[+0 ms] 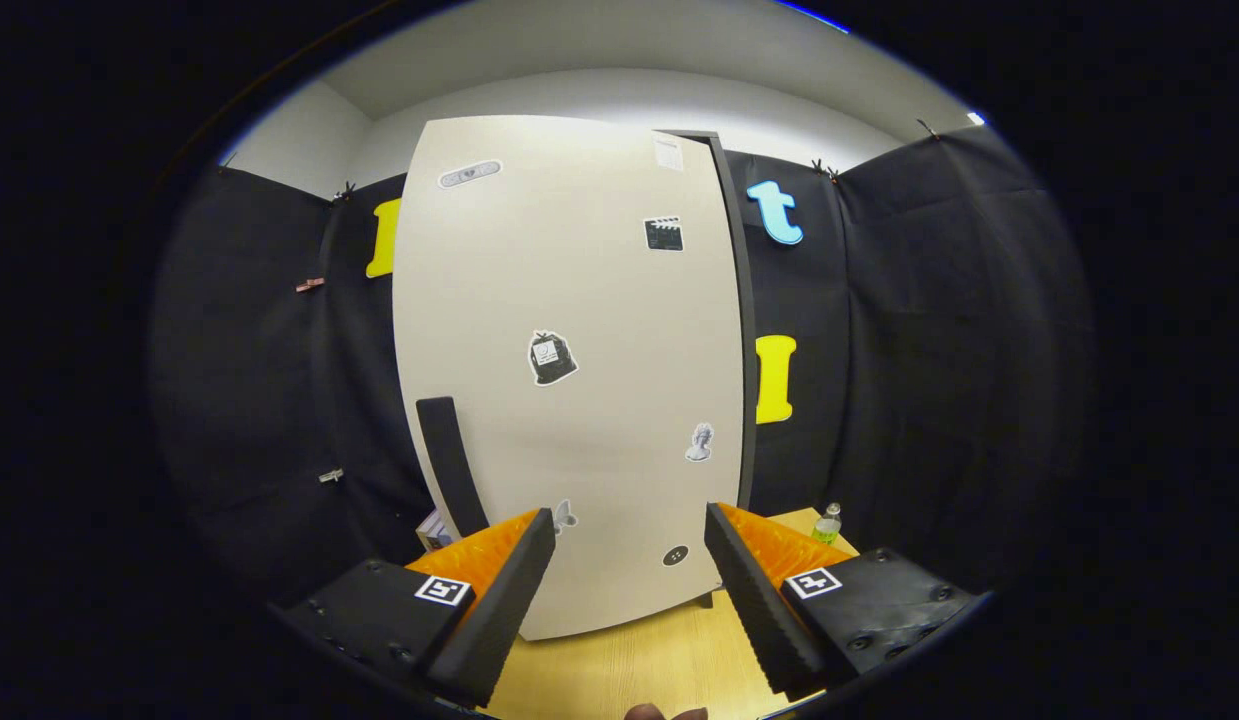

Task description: Open the shoe cabinet door, grab the shoes and put them into the shoe cabinet, then close the shoe cabinet door.

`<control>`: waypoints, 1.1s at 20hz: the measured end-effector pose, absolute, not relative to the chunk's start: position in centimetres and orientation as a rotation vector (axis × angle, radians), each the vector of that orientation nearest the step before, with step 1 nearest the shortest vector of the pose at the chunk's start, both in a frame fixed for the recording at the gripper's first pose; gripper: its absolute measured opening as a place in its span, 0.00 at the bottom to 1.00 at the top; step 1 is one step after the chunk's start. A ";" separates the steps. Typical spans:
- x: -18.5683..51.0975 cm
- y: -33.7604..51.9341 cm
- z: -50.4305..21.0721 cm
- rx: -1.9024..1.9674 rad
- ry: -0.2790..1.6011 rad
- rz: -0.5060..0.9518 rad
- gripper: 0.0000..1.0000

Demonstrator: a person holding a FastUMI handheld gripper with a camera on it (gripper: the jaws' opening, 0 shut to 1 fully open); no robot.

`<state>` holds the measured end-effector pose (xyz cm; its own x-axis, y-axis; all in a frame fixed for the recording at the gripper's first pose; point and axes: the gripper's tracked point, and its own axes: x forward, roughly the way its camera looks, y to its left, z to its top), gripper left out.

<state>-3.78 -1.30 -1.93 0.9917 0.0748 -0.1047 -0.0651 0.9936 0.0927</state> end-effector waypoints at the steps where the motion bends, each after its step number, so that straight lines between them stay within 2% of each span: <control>1: -3.6 -1.2 -1.9 0.089 0.105 0.070 0.98; 22: -2.4 -0.5 -3.1 0.060 0.116 0.077 0.98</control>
<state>-2.39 -0.53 -3.10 0.9904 0.0797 -0.1129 -0.0727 0.9953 0.0647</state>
